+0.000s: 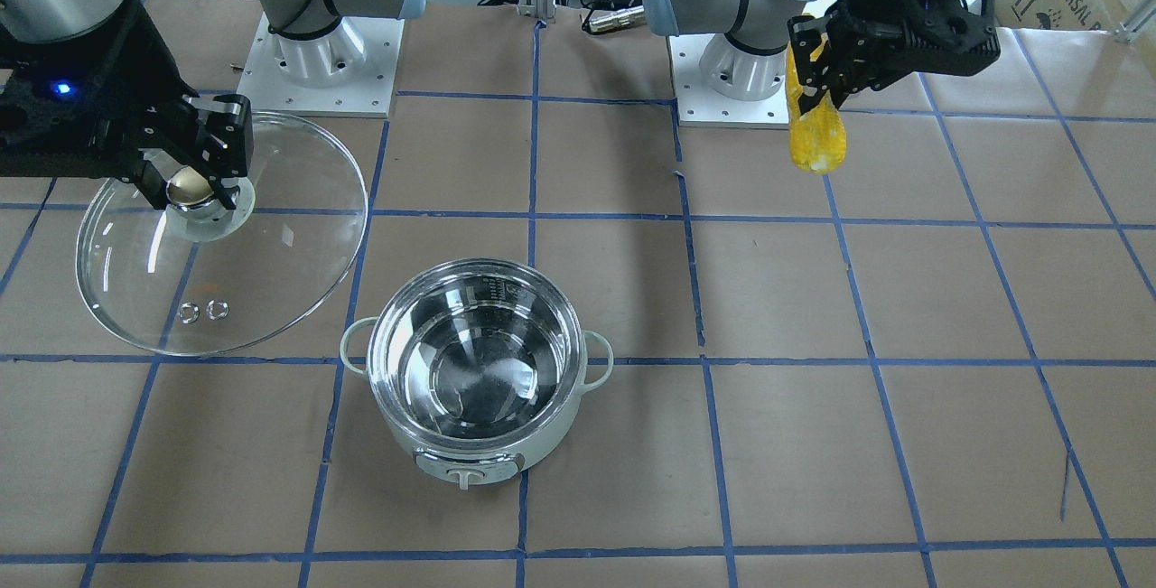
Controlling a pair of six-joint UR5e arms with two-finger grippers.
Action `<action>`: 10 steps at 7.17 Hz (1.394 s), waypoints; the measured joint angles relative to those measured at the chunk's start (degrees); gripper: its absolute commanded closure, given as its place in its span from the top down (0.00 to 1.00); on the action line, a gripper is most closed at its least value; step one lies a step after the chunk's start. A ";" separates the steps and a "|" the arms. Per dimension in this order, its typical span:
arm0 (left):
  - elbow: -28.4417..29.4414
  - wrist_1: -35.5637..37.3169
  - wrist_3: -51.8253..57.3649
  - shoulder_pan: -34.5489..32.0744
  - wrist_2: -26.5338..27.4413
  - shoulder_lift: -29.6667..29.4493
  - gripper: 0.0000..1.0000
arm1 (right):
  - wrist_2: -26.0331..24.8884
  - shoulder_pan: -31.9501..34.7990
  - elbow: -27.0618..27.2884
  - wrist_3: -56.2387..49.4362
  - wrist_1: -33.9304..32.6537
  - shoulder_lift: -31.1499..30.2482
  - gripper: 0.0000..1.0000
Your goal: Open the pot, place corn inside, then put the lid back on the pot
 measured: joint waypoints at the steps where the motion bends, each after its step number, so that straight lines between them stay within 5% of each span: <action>1: 0.73 2.45 -2.95 -2.12 -0.66 -1.78 0.02 | 0.00 -0.01 0.00 -0.08 0.00 0.00 0.33; 4: 8.01 10.91 -15.73 -13.50 1.10 -14.14 0.02 | 0.00 0.01 0.01 -0.41 -0.06 0.02 0.32; 9: 30.76 12.84 -32.78 -27.70 2.58 -38.18 0.03 | 0.00 0.01 0.09 -0.39 -0.09 0.00 0.32; 10: 32.16 12.83 -33.22 -28.34 2.55 -40.08 0.30 | 0.00 0.01 0.09 -0.40 -0.09 0.02 0.32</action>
